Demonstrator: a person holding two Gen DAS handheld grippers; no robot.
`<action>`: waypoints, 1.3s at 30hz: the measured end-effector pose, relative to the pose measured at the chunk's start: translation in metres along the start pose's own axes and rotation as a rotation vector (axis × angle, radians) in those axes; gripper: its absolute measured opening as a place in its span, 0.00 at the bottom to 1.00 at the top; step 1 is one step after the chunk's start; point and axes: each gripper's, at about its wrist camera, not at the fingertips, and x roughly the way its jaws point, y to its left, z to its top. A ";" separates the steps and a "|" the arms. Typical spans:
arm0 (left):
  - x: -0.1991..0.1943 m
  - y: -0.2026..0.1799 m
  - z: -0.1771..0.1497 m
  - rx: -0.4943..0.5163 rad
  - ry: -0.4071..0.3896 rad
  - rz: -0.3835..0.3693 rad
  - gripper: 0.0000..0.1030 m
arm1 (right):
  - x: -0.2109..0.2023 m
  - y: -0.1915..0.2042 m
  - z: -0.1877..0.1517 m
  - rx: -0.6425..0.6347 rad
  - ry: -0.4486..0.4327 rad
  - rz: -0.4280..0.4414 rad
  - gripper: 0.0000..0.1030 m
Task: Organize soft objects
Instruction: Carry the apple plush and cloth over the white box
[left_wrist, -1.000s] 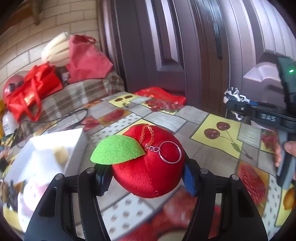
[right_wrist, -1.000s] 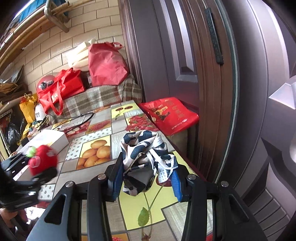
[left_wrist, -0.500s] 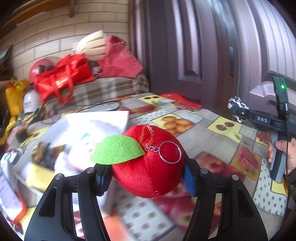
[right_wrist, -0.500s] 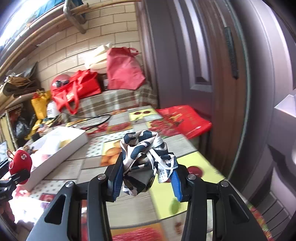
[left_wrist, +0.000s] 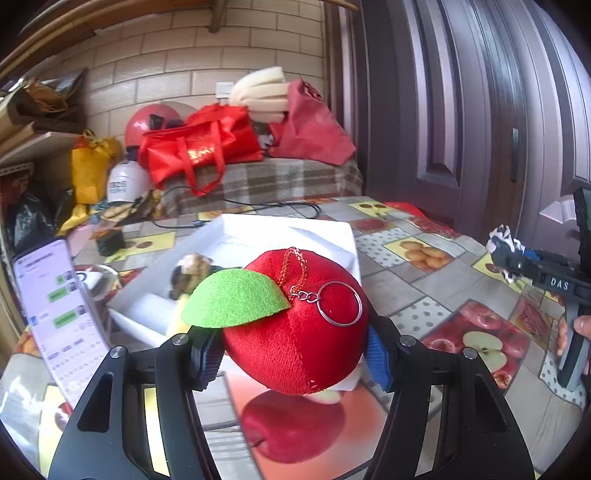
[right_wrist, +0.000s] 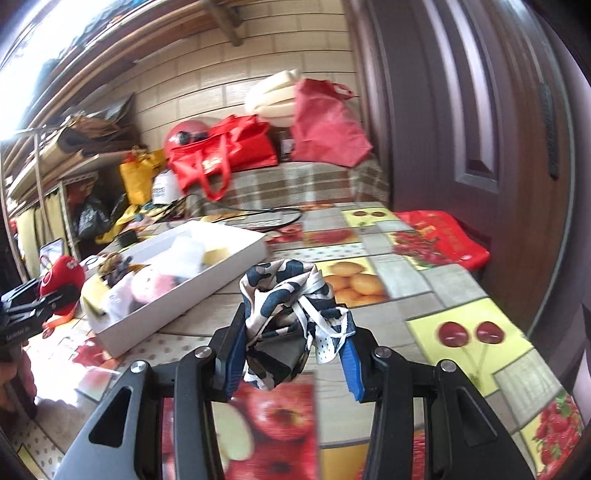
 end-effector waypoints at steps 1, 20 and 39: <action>-0.002 0.002 0.000 0.000 -0.004 0.005 0.62 | 0.002 0.007 0.000 -0.009 0.003 0.014 0.43; 0.026 0.022 0.007 -0.012 0.046 0.075 0.62 | 0.058 0.107 0.011 -0.163 0.032 0.168 0.43; 0.085 0.051 0.017 -0.081 0.191 0.067 0.62 | 0.121 0.150 0.026 -0.175 0.177 0.255 0.43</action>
